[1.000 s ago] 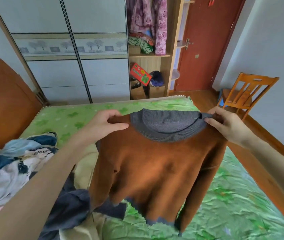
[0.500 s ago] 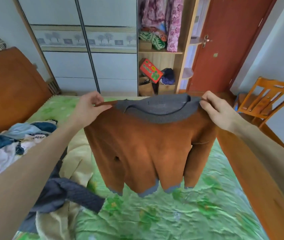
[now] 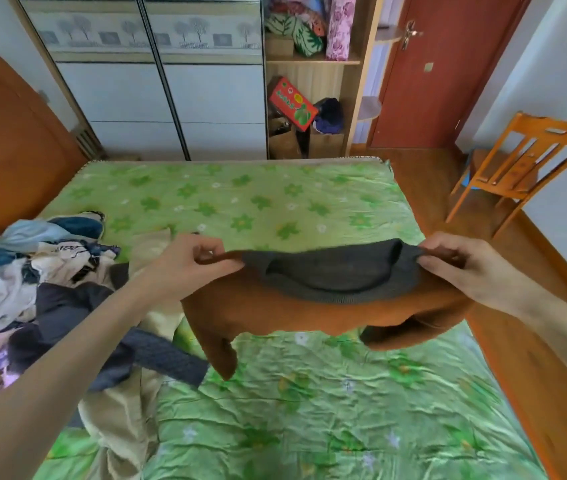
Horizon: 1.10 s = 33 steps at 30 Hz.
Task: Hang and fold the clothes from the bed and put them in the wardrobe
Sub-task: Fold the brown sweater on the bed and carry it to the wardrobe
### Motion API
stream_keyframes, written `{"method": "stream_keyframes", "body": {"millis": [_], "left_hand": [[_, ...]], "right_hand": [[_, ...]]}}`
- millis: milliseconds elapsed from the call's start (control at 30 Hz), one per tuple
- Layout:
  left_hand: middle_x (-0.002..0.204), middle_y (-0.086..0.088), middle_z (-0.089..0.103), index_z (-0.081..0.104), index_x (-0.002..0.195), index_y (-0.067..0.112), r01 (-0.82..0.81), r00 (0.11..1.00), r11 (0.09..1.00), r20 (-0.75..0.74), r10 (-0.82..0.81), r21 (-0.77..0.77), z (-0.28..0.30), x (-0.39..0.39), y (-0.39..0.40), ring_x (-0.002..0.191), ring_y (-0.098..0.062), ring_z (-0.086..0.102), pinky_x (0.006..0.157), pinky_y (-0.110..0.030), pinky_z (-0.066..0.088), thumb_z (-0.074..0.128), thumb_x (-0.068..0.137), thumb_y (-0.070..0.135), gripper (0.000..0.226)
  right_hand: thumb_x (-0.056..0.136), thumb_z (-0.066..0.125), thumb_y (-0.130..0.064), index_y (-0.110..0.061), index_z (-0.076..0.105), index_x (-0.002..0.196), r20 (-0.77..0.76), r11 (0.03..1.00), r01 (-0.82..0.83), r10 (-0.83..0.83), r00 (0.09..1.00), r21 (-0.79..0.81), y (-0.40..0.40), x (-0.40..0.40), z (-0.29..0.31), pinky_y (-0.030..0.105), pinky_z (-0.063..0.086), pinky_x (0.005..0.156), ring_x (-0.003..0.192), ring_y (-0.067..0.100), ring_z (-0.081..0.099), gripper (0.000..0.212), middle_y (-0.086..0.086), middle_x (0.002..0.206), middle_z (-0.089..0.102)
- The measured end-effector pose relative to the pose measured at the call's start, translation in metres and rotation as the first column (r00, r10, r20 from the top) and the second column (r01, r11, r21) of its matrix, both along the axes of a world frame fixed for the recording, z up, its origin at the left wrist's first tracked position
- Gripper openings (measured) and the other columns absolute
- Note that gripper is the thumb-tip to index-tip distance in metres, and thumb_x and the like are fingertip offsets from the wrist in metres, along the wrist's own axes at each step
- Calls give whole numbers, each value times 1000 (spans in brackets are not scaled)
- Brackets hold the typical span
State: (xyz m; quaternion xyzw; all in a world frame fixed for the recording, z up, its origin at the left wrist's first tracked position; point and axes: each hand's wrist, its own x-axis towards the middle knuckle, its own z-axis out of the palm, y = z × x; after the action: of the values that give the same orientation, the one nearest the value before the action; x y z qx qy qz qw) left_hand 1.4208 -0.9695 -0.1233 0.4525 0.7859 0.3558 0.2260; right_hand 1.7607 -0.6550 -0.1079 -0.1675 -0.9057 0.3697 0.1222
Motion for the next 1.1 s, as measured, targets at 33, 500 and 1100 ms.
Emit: {"method": "stream_keyframes", "body": {"millis": [33,500,1100], "left_hand": [[58,5,54,65,74,7,-10,1000,1000,22,10,17,4,-4,-1,55,-6,50,56,-19,34,74,97,33,36],[66,-16,54,63,77,-2,-151,957,979,227,179,-134,-94,-67,48,62,-19,58,64,-30,43,67,97,57,62],[79,-1,60,61,111,14,-267,924,920,-349,159,-288,-475,-185,210,70,-27,54,61,-37,36,46,112,32,23]], "right_hand": [[101,61,-30,-31,72,104,4,1000,-5,5,1000,-4,0,-1,10,19,52,75,88,9,69,12,-5,98,75],[100,64,-38,-23,69,84,362,988,151,-145,921,9,66,-97,-91,42,48,73,80,18,65,22,-3,79,69],[106,55,-30,-14,69,105,554,913,333,-409,725,237,181,-248,-460,46,56,87,98,36,71,22,8,102,76]]}}
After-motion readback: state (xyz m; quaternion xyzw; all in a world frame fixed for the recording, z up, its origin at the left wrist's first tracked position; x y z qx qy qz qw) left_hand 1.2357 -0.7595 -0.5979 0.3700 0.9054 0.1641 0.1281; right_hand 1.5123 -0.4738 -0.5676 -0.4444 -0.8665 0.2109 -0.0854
